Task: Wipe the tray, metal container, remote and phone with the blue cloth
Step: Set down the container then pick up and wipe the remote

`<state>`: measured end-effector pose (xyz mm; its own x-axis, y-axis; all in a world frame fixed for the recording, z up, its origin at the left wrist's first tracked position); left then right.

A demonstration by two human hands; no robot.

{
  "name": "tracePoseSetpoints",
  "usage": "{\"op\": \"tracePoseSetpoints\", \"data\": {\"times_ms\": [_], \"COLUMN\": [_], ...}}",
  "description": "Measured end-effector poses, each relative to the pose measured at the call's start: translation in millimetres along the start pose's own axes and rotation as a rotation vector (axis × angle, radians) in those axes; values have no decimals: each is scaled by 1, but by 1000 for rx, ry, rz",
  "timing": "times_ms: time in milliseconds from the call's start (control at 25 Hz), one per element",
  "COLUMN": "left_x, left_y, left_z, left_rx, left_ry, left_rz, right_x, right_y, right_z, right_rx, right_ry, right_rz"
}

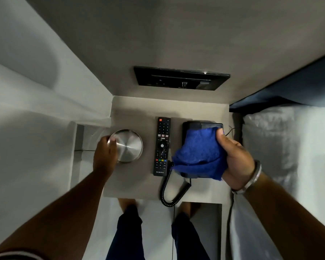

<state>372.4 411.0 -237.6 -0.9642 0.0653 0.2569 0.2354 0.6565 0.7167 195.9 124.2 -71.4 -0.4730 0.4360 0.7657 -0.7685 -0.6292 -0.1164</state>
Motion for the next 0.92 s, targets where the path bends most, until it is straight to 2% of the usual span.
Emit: {"op": "tracePoseSetpoints", "data": {"times_ms": [120,200,280,320,400,480,560,640,680,800,880,920], "left_x": [3,8,4,-2,-14,-21,-19,-14,-9,14,26,31], "left_y": [-3,-2,-5,-13,-44,-79,-105,-115,-113,-79,-13,31], "left_z": [3,-11,-41,-62,-107,-146,-163,-163,-162,-182,-216,-237], "left_rx": [-254,-321,-355,-392,-532,-732,-791,-665,-525,163,554,681], "left_ry": [-32,-65,-263,-384,-494,-372,-212,-101,-44,209,392,464], "left_rz": [-1,-88,-229,-228,-57,167,333,366,351,282,268,326], "right_x": [-10,-12,-13,-12,-11,-8,0,19,34,93,150,180], "right_y": [-2,3,12,15,18,22,29,34,35,32,18,8], "right_z": [-4,-7,-11,-13,-15,-19,-22,-21,-16,12,44,61], "right_rx": [-71,-114,-133,-119,-76,-37,-36,-104,-139,-252,-259,-251], "right_ry": [-32,-71,-124,-159,-249,-311,-332,-378,-395,-313,-187,-107], "right_rz": [-74,-114,-146,-174,-255,-366,-416,-381,-342,-257,-200,-177]}}
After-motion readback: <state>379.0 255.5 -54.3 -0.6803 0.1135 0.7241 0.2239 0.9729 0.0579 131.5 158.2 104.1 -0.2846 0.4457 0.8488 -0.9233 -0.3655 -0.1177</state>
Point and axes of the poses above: each hand's wrist, its own x-axis away from the middle knuckle, its own y-axis out of the back of the hand, z = x × y, the point moved 1 cm from there along -x, towards the middle knuckle, and after that the axes turned 11 degrees about -z, right-handed, at the moved point
